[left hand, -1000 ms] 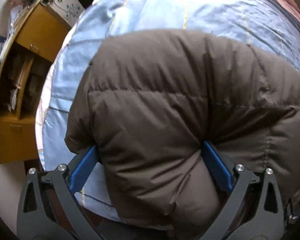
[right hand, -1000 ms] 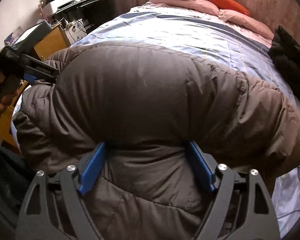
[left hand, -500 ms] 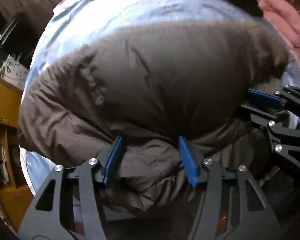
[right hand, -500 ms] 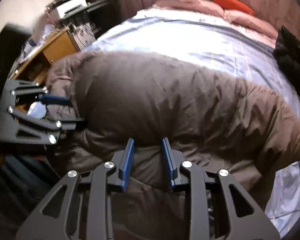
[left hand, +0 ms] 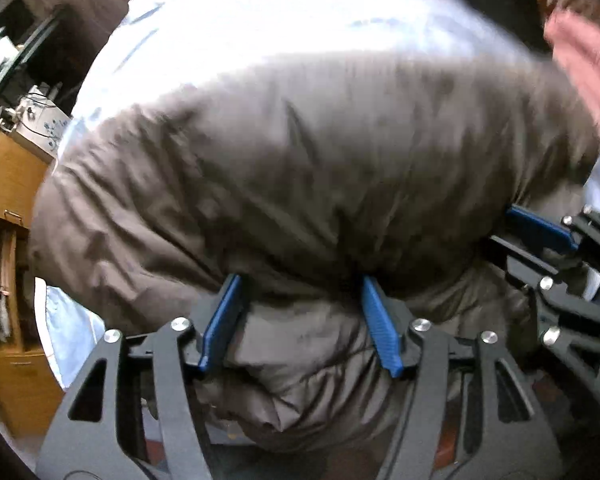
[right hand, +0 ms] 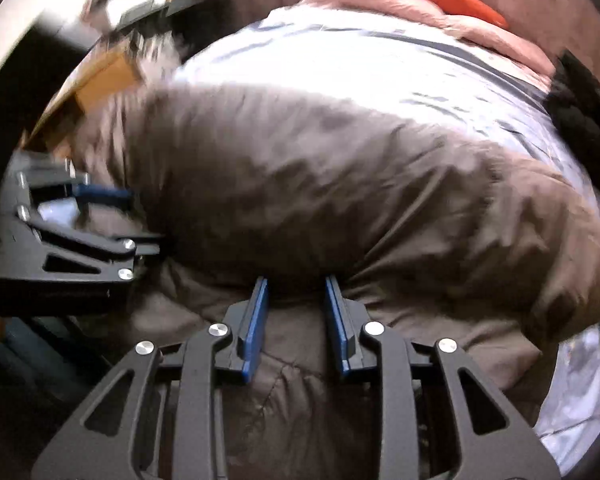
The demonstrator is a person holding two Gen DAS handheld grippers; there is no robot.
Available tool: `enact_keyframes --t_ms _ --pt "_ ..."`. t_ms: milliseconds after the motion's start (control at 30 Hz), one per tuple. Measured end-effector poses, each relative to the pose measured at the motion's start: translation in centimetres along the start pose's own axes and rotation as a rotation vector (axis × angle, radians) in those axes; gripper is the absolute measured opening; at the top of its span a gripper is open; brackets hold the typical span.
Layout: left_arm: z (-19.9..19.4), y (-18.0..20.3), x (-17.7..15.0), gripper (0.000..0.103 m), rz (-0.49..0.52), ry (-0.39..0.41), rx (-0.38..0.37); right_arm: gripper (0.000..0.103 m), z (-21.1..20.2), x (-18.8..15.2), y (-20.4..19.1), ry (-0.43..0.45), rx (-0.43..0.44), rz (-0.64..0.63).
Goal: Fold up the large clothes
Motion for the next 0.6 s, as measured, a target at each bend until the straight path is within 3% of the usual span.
enact_keyframes --t_ms 33,67,100,167,267,400,600 --pt "-1.3 -0.4 0.5 0.086 -0.024 0.061 -0.005 0.034 -1.2 0.5 0.7 0.04 0.002 0.028" --pt "-2.4 -0.9 0.9 0.089 -0.05 0.11 -0.006 0.048 -2.8 1.3 2.0 0.102 -0.017 0.063" --pt "-3.2 -1.5 1.4 0.092 -0.083 0.15 -0.009 0.067 -3.9 1.8 3.1 0.143 -0.042 0.088" --pt "-3.1 -2.1 2.0 0.094 -0.123 0.147 -0.023 0.078 -5.1 2.5 5.6 0.192 -0.099 0.144" --pt "-1.0 -2.7 2.9 0.094 -0.183 0.074 -0.054 0.078 -4.5 2.8 9.5 0.173 -0.097 0.266" --pt "1.8 -2.4 3.7 0.099 -0.202 -0.01 -0.032 0.078 -0.6 1.7 13.3 0.041 -0.09 0.413" --pt "4.2 -2.8 3.7 0.101 -0.218 -0.088 -0.037 0.085 3.8 0.8 12.9 -0.068 -0.085 0.393"
Point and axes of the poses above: each gripper's, at about its wrist camera, not at the fingertips, and z roughly the way its jaws point, y to its right, x to its top, the point moved 9 cm from there along z, roughly the way its jaws point, and after that the axes turned 13 degrees about -y, right-handed, at the moved point
